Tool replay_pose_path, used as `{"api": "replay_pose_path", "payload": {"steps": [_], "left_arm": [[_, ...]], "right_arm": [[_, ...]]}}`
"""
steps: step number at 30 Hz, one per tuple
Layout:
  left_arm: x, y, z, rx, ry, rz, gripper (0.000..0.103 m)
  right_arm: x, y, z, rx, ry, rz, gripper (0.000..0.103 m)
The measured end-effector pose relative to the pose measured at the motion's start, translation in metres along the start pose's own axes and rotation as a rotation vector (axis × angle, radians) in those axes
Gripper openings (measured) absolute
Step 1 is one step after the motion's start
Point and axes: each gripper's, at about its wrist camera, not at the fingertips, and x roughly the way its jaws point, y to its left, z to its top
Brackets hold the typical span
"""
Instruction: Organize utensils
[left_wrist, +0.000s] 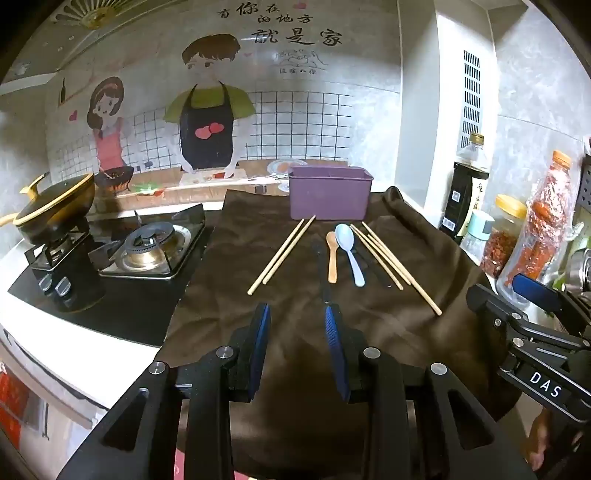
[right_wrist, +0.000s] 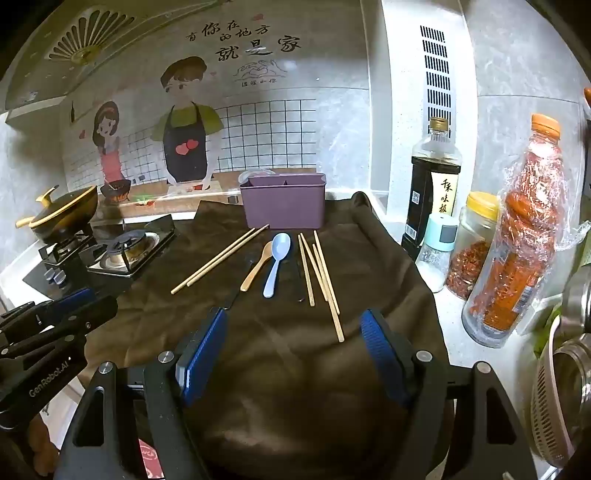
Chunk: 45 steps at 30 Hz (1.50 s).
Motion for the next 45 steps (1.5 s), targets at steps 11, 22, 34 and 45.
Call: {"api": "replay_pose_path", "payload": {"steps": [11, 22, 34, 45], "left_arm": [[-0.001, 0.002, 0.001, -0.001, 0.003, -0.045, 0.032], [0.005, 0.004, -0.009, -0.001, 0.008, -0.047, 0.032], [0.013, 0.010, -0.029, -0.008, 0.012, -0.054, 0.032], [0.007, 0.005, -0.015, -0.005, 0.015, -0.051, 0.032]], "right_arm": [[0.000, -0.001, 0.000, -0.010, -0.012, -0.007, 0.073], [-0.002, 0.001, 0.003, -0.008, -0.011, -0.004, 0.073], [-0.002, -0.001, 0.000, -0.007, -0.011, -0.006, 0.073], [-0.001, 0.000, 0.000, -0.008, -0.011, -0.009, 0.073]]}}
